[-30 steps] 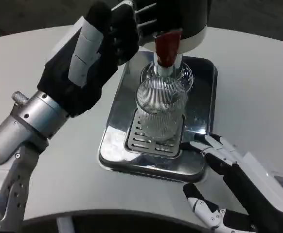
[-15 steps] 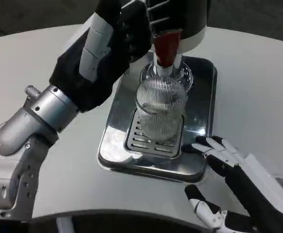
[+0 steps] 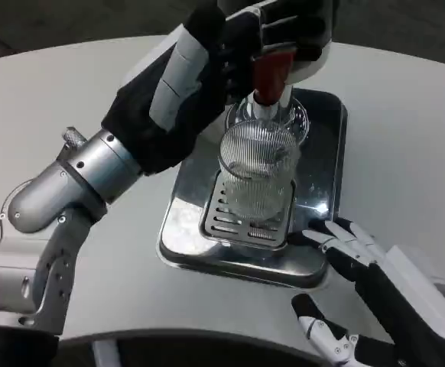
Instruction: Grasp the cup under the faucet to collect the drink, then remove the cup.
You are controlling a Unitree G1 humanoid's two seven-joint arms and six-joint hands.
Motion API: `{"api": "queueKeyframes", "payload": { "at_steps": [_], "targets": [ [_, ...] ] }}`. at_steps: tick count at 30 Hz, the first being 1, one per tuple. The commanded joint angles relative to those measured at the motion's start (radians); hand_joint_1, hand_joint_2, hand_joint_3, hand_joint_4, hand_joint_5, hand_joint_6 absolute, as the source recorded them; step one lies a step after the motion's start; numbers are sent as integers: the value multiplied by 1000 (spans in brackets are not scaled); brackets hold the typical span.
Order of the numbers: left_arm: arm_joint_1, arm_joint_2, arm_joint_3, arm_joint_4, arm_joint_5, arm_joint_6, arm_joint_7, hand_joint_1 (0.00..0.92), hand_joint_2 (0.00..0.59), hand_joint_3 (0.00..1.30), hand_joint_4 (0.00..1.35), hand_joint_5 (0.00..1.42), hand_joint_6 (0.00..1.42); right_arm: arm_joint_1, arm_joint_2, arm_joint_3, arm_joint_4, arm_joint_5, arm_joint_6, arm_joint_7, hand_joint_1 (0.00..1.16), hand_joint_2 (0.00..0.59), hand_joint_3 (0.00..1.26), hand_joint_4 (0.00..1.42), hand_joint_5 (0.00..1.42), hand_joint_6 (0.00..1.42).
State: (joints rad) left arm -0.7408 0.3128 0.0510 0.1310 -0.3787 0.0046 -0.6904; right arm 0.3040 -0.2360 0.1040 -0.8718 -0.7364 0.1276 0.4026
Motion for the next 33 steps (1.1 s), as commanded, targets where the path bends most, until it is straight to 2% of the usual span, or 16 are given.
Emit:
{"api": "queueKeyframes", "payload": {
  "at_steps": [1, 11, 18, 33],
  "targets": [
    [-6, 6, -29, -3, 35, -51, -40, 0, 27, 257, 210, 234, 139, 12, 5, 0, -12, 8, -2, -15, 487, 506, 202, 62, 0, 0],
    [-8, 48, -36, 13, 83, -117, -59, 0, 28, 350, 268, 282, 170, 9, 6, 2, -13, 8, -1, -17, 487, 506, 205, 65, 0, 0],
    [-13, 85, -45, 40, 145, -197, -60, 0, 33, 425, 317, 316, 187, 6, 6, 2, -12, 8, 0, -17, 487, 506, 206, 76, 0, 0],
    [-10, 113, -70, 62, 215, -297, -62, 0, 38, 462, 339, 334, 205, 6, 10, 5, -11, 5, 0, -19, 487, 506, 206, 83, 0, 0]
  ]
}}
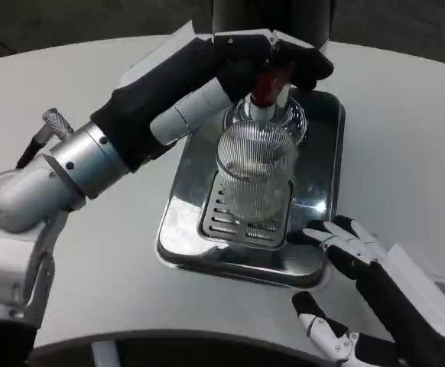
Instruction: Grasp the cup under the faucet to collect the drink, then remove the cup.
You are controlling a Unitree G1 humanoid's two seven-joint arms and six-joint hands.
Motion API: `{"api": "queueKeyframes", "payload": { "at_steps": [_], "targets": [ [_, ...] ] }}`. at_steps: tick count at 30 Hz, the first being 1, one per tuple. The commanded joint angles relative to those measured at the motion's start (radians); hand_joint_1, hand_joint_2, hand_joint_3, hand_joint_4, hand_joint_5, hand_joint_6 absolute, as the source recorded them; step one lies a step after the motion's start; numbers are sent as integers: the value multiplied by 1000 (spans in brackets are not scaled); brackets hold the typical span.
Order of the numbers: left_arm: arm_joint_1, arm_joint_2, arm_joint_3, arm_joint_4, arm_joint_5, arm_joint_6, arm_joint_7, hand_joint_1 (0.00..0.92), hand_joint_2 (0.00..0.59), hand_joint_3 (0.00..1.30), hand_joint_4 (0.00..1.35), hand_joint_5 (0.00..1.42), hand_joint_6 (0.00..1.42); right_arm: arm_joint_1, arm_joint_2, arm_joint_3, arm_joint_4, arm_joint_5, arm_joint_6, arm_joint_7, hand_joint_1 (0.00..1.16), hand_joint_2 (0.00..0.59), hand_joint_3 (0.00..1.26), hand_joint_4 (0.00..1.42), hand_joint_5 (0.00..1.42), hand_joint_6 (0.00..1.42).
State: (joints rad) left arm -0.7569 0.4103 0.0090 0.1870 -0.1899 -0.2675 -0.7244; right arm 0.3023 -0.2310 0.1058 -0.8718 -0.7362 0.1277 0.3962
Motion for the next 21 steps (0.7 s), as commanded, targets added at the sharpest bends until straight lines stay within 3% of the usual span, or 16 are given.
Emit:
{"api": "queueKeyframes", "payload": {
  "at_steps": [1, 15, 21],
  "targets": [
    [6, 17, -29, 6, 28, -27, -27, 0, 38, 463, 339, 335, 205, 8, 6, 3, -11, 4, 0, -13, 488, 507, 206, 83, 0, 0],
    [15, 38, -43, 6, 58, -69, -19, 0, 40, 483, 356, 351, 208, 10, 26, 9, -4, 4, 6, -24, 513, 496, 192, 94, 13, 0],
    [17, 42, -41, 5, 59, -68, -15, 0, 40, 485, 357, 354, 208, 3, 78, -3, 19, 44, 55, -48, 637, 321, 154, 128, 78, 49]
  ]
}}
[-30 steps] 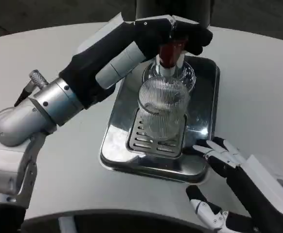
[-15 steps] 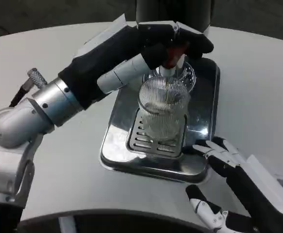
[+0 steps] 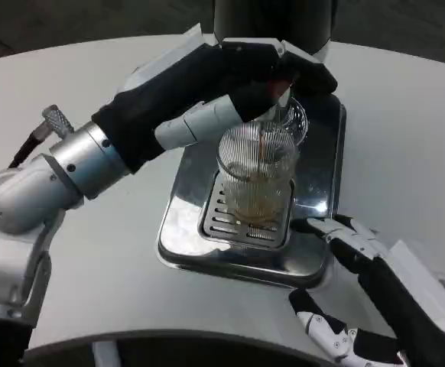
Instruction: Grasp the cup under the faucet to collect the drink, then remove the cup.
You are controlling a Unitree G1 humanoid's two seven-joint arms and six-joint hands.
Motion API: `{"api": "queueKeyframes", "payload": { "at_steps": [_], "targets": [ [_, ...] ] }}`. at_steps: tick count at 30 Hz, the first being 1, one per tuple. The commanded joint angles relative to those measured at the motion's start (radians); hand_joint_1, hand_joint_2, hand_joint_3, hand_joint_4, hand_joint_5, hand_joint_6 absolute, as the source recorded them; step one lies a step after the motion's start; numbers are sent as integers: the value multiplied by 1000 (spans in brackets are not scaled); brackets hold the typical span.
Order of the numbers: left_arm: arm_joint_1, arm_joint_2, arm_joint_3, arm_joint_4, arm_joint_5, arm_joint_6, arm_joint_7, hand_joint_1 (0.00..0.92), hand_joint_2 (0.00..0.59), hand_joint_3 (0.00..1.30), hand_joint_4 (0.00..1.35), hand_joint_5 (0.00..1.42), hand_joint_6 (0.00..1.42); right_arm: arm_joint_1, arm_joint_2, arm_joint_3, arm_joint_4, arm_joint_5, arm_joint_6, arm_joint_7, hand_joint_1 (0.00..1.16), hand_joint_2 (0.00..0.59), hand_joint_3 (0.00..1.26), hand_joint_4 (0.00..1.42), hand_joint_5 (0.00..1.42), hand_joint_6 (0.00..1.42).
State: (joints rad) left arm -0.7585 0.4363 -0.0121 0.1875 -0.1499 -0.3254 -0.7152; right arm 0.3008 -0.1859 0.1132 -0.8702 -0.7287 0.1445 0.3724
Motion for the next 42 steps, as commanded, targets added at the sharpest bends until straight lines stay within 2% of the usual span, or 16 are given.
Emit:
{"api": "queueKeyframes", "payload": {
  "at_steps": [1, 4, 6, 15, 19, 29, 42],
  "targets": [
    [19, 16, -20, 5, 18, -10, -24, 0, 40, 485, 357, 354, 208, 1, 39, -14, 25, 45, 44, -31, 643, 317, 153, 129, 81, 53],
    [19, 16, -19, 6, 16, -10, -21, 0, 40, 485, 357, 354, 208, -12, 46, -18, 52, 59, 43, -58, 725, 271, 153, 138, 133, 131],
    [20, 15, -19, 7, 17, -9, -17, 0, 40, 485, 357, 354, 208, -23, 59, -21, 82, 77, 40, -86, 766, 262, 161, 139, 145, 152],
    [24, 16, -20, 9, 24, -9, -6, 0, 41, 485, 357, 354, 208, -104, 96, -40, 185, 153, 39, -193, 839, 211, 172, 161, 206, 256],
    [23, 16, -20, 16, 25, -12, -3, 0, 41, 485, 357, 354, 208, -135, 125, -34, 246, 194, 33, -247, 848, 206, 172, 161, 209, 276],
    [23, 17, -23, 38, 30, -25, -3, 0, 41, 485, 357, 354, 208, -241, 162, 1, 402, 269, 1, -336, 846, 179, 115, 130, 186, 290],
    [7, 20, -34, 65, 43, -50, 1, 0, 44, 481, 357, 354, 208, -360, 191, 28, 539, 307, -24, -426, 846, 178, 104, 129, 183, 283]
  ]
}}
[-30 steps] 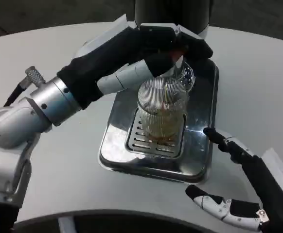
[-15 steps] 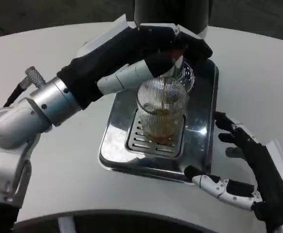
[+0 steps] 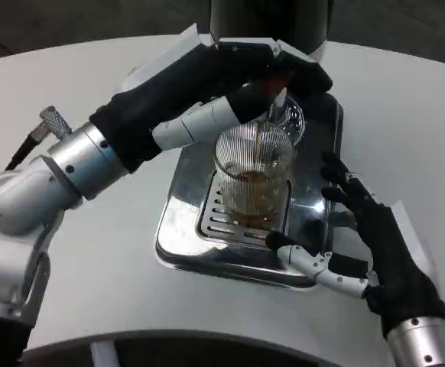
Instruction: Grasp the cup under the faucet to collect the drink, then remove the cup.
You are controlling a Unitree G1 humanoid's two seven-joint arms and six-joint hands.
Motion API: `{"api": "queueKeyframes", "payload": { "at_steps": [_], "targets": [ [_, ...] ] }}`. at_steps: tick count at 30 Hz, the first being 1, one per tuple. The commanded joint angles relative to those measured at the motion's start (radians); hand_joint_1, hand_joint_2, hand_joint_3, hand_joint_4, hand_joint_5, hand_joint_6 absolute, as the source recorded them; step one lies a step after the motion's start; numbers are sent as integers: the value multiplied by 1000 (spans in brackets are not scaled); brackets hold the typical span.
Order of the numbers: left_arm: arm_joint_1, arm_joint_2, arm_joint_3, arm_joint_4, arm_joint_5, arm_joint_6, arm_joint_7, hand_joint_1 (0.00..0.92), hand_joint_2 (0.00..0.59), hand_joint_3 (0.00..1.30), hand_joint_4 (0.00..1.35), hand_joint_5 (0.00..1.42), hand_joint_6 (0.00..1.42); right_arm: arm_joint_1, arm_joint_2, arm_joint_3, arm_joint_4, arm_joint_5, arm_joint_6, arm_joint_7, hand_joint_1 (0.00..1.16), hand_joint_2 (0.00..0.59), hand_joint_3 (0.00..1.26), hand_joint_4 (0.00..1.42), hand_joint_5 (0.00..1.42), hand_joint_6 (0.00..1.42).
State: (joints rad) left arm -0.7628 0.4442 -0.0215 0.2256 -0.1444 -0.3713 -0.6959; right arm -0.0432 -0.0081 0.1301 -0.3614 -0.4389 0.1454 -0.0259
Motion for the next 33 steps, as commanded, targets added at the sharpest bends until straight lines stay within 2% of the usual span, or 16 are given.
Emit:
{"api": "queueKeyframes", "payload": {
  "at_steps": [1, 10, 18, 33],
  "targets": [
    [11, 13, -25, 28, 38, -6, -19, 0, 44, 481, 357, 354, 208, -22, 13, 13, 36, 19, -27, -33, 846, 178, 103, 129, 183, 282],
    [4, 18, -28, 43, 45, -24, -14, 0, 46, 480, 357, 354, 208, -60, 31, 19, 105, 50, -90, -87, 853, 170, 94, 138, 197, 285],
    [0, 19, -32, 47, 47, -25, -12, 0, 46, 480, 357, 354, 208, -109, 56, 15, 222, 78, -165, -153, 863, 171, 94, 139, 202, 287],
    [3, 16, -33, 47, 62, -25, 0, 0, 47, 482, 357, 354, 208, -209, 73, 17, 375, 93, -234, -214, 869, 172, 93, 150, 209, 290]
  ]
}}
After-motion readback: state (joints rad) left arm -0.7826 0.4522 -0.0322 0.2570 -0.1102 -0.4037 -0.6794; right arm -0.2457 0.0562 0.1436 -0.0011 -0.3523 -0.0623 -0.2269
